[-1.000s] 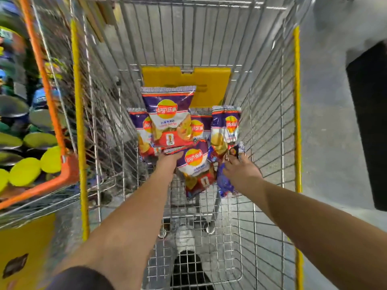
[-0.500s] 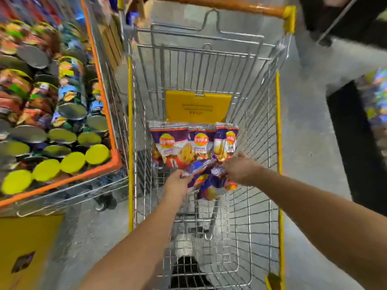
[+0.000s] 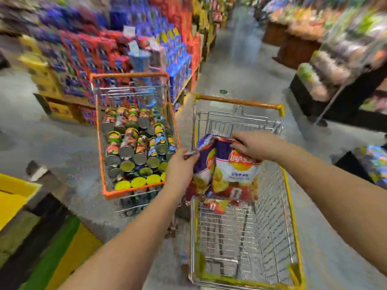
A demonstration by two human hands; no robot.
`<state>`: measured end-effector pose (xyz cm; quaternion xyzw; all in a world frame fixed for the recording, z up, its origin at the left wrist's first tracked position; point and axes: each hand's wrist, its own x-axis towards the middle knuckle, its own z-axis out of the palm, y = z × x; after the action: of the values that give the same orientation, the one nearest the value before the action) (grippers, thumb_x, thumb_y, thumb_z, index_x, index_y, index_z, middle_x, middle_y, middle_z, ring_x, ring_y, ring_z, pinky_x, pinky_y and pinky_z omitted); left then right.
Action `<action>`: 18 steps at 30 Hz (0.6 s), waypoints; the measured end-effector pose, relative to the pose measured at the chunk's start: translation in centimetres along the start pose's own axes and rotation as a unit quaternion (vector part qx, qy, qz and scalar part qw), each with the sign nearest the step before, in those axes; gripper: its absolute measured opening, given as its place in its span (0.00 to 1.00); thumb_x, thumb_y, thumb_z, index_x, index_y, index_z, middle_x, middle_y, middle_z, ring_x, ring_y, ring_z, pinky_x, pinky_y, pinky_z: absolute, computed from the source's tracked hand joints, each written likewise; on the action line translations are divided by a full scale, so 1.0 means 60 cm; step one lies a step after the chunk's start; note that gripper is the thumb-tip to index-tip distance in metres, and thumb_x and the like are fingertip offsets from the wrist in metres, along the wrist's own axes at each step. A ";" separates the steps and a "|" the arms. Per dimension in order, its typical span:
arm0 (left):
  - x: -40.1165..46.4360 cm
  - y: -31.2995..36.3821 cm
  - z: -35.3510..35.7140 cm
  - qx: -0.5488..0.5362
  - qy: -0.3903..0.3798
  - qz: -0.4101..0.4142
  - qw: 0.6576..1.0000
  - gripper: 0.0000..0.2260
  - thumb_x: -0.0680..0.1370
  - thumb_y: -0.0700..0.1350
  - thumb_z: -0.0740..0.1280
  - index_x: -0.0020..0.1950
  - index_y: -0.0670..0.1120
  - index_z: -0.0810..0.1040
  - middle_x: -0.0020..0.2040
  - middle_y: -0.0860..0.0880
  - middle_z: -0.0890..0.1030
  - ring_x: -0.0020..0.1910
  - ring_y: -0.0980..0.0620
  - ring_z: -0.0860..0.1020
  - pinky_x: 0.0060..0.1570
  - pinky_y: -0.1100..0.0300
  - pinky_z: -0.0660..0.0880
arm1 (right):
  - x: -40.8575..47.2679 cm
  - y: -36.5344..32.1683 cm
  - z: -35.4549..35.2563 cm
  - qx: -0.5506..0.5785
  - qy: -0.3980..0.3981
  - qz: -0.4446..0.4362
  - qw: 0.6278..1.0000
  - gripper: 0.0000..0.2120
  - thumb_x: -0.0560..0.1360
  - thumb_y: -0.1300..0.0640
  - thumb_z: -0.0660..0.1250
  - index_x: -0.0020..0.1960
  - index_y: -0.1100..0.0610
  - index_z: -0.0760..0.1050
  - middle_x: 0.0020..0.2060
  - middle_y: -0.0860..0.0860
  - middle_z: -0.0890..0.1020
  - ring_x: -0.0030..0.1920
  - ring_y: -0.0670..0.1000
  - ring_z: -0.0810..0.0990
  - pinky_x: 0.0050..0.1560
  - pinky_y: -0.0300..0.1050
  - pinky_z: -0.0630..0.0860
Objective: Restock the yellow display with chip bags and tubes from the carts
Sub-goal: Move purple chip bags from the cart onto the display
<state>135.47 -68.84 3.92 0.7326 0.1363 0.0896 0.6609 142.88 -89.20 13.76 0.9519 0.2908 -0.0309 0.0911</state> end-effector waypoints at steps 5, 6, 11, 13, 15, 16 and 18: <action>-0.091 0.075 -0.220 0.018 0.108 0.078 0.991 0.08 0.77 0.47 0.69 0.39 0.48 0.75 0.34 0.53 0.78 0.33 0.59 0.76 0.33 0.66 0.69 | -0.011 -0.182 -0.127 0.042 0.107 -0.075 0.991 0.15 0.81 0.47 0.60 0.60 0.57 0.70 0.58 0.59 0.79 0.57 0.61 0.77 0.45 0.48 0.68; -0.101 0.078 -0.243 0.016 0.116 0.079 0.990 0.07 0.77 0.46 0.69 0.40 0.48 0.75 0.34 0.53 0.78 0.32 0.61 0.76 0.33 0.68 0.68 | -0.009 -0.200 -0.135 0.055 0.112 -0.078 0.989 0.14 0.80 0.46 0.61 0.58 0.56 0.70 0.56 0.59 0.79 0.56 0.61 0.77 0.43 0.47 0.66; -0.218 0.058 -0.467 -0.039 0.222 0.051 0.973 0.07 0.76 0.45 0.70 0.39 0.49 0.76 0.40 0.46 0.82 0.41 0.49 0.79 0.43 0.54 0.74 | 0.009 -0.416 -0.183 0.112 0.116 -0.176 0.971 0.13 0.78 0.43 0.64 0.52 0.52 0.67 0.52 0.56 0.79 0.53 0.58 0.77 0.46 0.49 0.71; -0.258 0.041 -0.537 -0.063 0.263 0.036 0.962 0.05 0.76 0.45 0.71 0.41 0.49 0.77 0.41 0.47 0.84 0.42 0.49 0.82 0.44 0.52 0.77 | 0.015 -0.493 -0.193 0.141 0.104 -0.207 0.963 0.13 0.77 0.43 0.65 0.51 0.49 0.66 0.51 0.53 0.79 0.52 0.57 0.78 0.45 0.48 0.70; -0.306 0.029 -0.606 -0.072 0.302 0.031 0.950 0.05 0.77 0.44 0.70 0.42 0.48 0.76 0.39 0.49 0.83 0.39 0.50 0.82 0.37 0.57 0.76 | 0.022 -0.573 -0.205 0.161 0.096 -0.247 0.951 0.13 0.77 0.42 0.65 0.50 0.48 0.65 0.49 0.51 0.78 0.52 0.56 0.78 0.44 0.48 0.71; -0.330 0.022 -0.641 -0.066 0.322 0.034 0.944 0.06 0.78 0.42 0.69 0.42 0.48 0.75 0.38 0.49 0.82 0.38 0.51 0.81 0.36 0.59 0.74 | 0.024 -0.615 -0.212 0.166 0.089 -0.272 0.944 0.13 0.77 0.42 0.65 0.50 0.47 0.64 0.48 0.50 0.77 0.51 0.55 0.77 0.44 0.47 0.71; -0.382 0.013 -0.706 -0.051 0.362 0.034 0.930 0.07 0.78 0.42 0.68 0.42 0.48 0.74 0.37 0.51 0.81 0.38 0.52 0.79 0.34 0.59 0.71 | 0.025 -0.699 -0.224 0.173 0.072 -0.318 0.929 0.11 0.77 0.43 0.65 0.51 0.46 0.65 0.46 0.47 0.75 0.48 0.52 0.76 0.42 0.45 0.68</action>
<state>100.67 -36.24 10.48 0.6196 0.3365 0.3778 0.6001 120.73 -51.67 20.25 0.8103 0.5742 -0.0388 -0.1106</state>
